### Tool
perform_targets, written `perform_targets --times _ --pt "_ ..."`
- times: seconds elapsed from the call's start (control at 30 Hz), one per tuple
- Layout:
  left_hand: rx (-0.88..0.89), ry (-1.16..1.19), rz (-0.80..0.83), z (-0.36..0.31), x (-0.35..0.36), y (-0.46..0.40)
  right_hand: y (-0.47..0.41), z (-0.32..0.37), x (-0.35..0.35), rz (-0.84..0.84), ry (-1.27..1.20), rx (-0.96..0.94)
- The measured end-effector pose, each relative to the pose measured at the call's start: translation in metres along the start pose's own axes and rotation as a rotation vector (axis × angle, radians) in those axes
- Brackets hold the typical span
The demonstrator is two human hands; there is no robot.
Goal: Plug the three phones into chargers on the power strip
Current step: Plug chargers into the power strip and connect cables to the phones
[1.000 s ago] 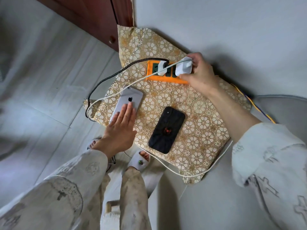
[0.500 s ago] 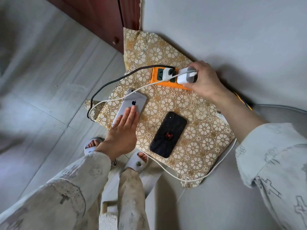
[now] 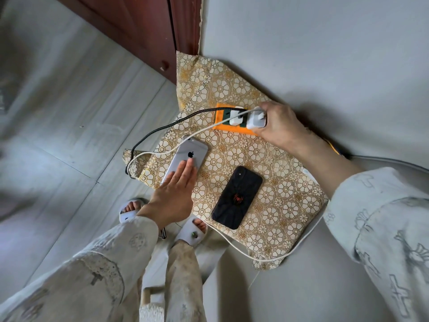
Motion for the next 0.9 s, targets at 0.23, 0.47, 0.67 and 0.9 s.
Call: perform_targets --times 0.23,0.47,0.67,0.9 --pt "0.048 0.078 -0.004 0.007 0.004 -0.001 0.011 0.008 0.007 -0.032 -0.061 0.146" --pt "0.044 0.526 -0.207 0.037 -0.005 0.017 0.063 0.058 0.039 -0.167 -0.555 0.695" --pt "-0.108 0.689 -0.449 0.071 0.012 0.061 0.069 0.156 0.067 0.115 -1.005 0.572" --pt "-0.209 0.764 -0.486 0.113 -0.002 0.081 0.045 0.225 0.073 0.153 -1.356 0.753"
Point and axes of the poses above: each hand's wrist, its own y-axis away from the middle knuckle, its own x-axis out of the palm, z = x × y, the point moved 1 cm from there along -y, towards the middle knuckle, and after that the axes turned 5 degrees about y, right-handed, at the moved point
